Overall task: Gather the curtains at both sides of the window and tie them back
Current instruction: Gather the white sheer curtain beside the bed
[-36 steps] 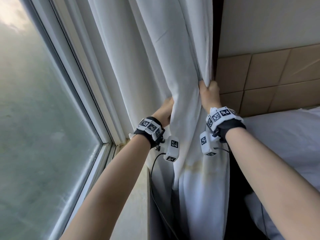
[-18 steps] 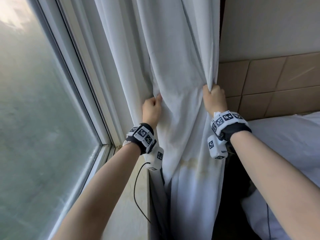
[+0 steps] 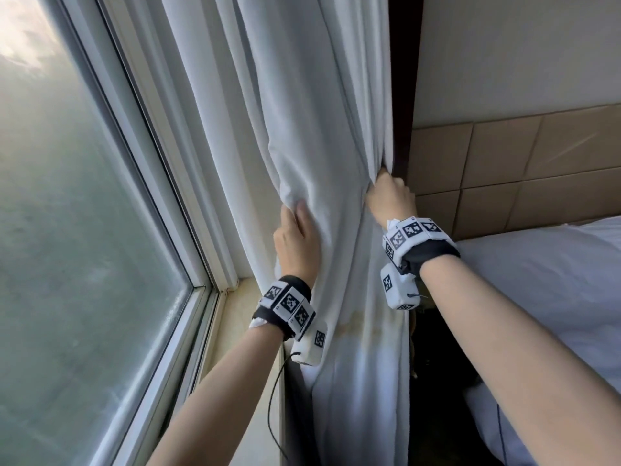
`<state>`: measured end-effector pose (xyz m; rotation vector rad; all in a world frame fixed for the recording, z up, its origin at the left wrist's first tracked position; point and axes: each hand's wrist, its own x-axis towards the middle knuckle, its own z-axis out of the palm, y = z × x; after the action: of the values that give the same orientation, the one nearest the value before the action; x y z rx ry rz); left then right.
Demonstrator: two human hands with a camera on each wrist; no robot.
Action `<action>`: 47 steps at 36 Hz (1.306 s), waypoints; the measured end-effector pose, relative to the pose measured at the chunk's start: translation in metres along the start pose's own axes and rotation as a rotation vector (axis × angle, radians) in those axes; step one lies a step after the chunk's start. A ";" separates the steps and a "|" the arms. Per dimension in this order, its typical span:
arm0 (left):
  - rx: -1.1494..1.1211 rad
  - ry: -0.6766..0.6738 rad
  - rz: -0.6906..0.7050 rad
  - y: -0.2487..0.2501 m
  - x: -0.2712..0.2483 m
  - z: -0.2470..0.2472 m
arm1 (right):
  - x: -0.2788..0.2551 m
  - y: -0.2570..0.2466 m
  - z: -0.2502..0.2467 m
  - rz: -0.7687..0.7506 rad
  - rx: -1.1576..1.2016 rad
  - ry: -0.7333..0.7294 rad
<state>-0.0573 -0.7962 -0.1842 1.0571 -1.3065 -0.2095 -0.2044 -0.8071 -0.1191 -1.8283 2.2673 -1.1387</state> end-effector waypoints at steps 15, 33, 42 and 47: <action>0.498 -0.338 -0.096 0.027 0.008 0.028 | -0.033 -0.011 -0.010 -0.065 0.136 -0.112; -0.219 -0.955 -0.137 0.036 0.000 0.021 | -0.037 0.001 -0.022 0.073 0.487 -0.244; -0.265 -0.533 -0.551 -0.022 0.057 0.011 | -0.023 0.024 -0.018 0.129 0.476 -0.222; -0.313 -0.706 -0.654 -0.010 0.057 0.031 | -0.024 0.024 -0.017 0.217 0.624 -0.165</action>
<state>-0.0616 -0.8556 -0.1556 1.1491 -1.4226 -1.3337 -0.2249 -0.7765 -0.1292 -1.3423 1.6959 -1.3839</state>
